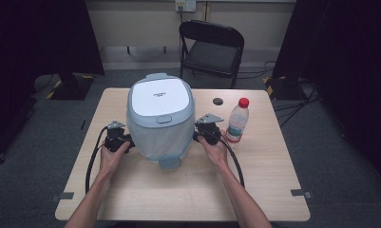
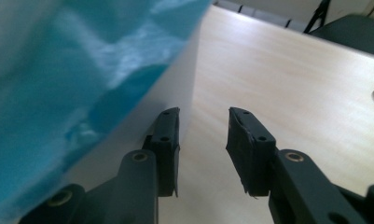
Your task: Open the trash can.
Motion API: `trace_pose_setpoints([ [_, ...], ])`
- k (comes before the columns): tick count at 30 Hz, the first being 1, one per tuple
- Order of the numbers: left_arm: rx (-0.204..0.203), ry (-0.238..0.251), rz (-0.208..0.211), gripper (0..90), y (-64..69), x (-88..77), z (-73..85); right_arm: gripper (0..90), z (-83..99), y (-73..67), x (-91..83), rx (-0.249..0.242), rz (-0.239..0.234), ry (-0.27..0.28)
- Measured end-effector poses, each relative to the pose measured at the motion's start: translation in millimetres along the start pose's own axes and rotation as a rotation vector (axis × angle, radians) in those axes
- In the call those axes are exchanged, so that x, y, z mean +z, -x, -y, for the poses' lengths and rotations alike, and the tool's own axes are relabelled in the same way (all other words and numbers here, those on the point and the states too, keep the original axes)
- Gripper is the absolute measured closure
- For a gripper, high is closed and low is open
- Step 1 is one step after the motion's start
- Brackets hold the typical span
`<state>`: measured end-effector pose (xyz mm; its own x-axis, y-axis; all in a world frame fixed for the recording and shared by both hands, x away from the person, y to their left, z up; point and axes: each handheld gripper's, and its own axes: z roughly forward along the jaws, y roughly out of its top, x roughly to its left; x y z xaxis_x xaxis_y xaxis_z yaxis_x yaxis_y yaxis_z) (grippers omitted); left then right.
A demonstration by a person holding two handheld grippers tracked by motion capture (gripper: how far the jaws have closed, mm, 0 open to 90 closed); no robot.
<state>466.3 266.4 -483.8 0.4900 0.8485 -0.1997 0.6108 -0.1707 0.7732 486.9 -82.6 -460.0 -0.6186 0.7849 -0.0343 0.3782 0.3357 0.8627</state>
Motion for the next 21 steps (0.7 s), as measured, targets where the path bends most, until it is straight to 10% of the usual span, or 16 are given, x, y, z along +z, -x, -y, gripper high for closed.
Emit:
trace_pose_setpoints([
  [21, 0.064, -0.035, 0.064, 74.9, 33.1, -21.3, 22.2, 64.6, 27.3, -16.2, -50.4, -0.015, -0.112, -0.014],
])
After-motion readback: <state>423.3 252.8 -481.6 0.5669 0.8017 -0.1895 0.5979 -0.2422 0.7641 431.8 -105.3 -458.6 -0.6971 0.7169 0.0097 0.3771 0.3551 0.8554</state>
